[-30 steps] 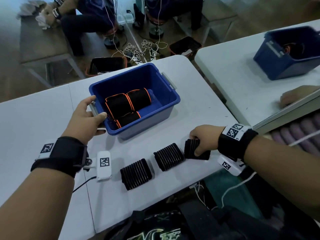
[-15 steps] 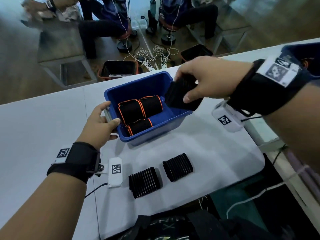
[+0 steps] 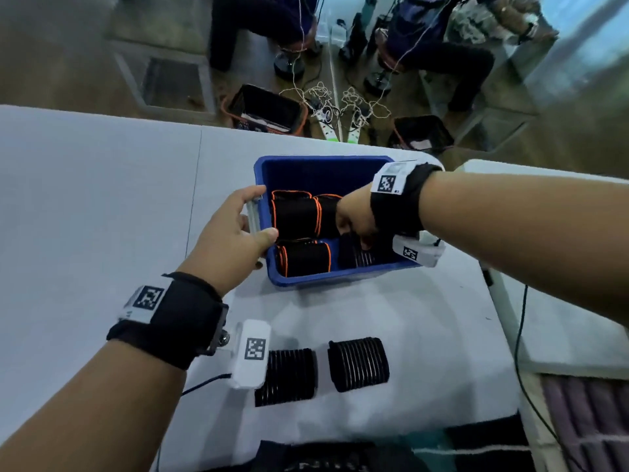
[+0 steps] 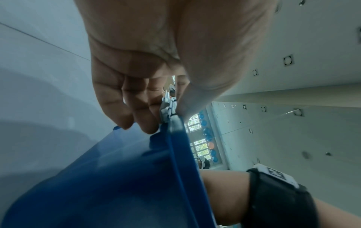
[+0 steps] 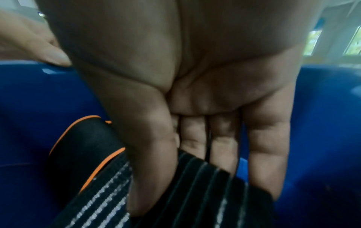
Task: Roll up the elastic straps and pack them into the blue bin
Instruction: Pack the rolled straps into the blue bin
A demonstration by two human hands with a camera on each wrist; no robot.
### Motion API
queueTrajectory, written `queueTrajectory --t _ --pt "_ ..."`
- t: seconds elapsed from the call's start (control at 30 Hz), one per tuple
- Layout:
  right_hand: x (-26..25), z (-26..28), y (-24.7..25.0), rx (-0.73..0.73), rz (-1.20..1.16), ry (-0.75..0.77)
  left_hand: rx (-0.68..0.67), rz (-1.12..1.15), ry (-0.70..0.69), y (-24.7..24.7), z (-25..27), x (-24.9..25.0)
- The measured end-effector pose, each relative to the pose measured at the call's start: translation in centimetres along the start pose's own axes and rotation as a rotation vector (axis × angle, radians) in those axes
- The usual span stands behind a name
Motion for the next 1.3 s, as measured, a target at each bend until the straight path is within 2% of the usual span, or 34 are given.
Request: queueTrajectory --t 0.1,0.33,0.47,0.63,0.73,0.83,0.93,1.1,1.2,1.3 --pt "-0.8 -1.8 -0.4 -0.076 0.054 0.023 0.000 0.010 -0.020 0.1 -0.2 -0.3" --pt "-2.7 -3.5 -0.3 -0.076 0.156 0.137 0.001 0.003 -0.045 0.3 -0.3 -0.4" --pt "-1.4 -2.0 1.1 -0.039 -0.039 0.077 -0.010 -0.006 -0.045 0.2 -0.4 -0.5" --pt "1.5 4.9 5.4 0.229 -0.345 0.092 -0.010 0.003 -0.050 0.3 -0.3 -0.6" --pt "1.7 9.6 5.5 0.304 -0.515 0.132 -0.004 0.004 -0.050 0.4 -0.4 -0.7" --pt "-0.3 12.9 3.0 0.274 -0.629 0.196 -0.007 -0.010 -0.045 0.3 -0.4 -0.7" --pt "-3.6 13.8 -1.3 0.205 -0.651 0.272 -0.011 -0.012 -0.044 0.3 -0.5 -0.7" --pt "-6.9 10.4 -9.7 0.156 -0.557 0.247 -0.009 -0.010 -0.041 0.3 -0.5 -0.5" --pt "-6.9 8.2 -13.3 0.185 -0.627 0.181 -0.020 0.011 -0.034 0.2 -0.4 -0.5" --pt "-7.6 7.2 -15.7 0.149 -0.680 0.166 -0.022 0.017 -0.040 0.2 -0.3 -0.3"
Point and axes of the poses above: each hand's wrist, its own z-axis away from the middle knuckle, its own y-axis out of the back of the hand, x = y × z, the point moved 10 cm from there along -z, towards the middle knuckle, and after that the axes turned 1 degree about -y, right-handed, at the moved point
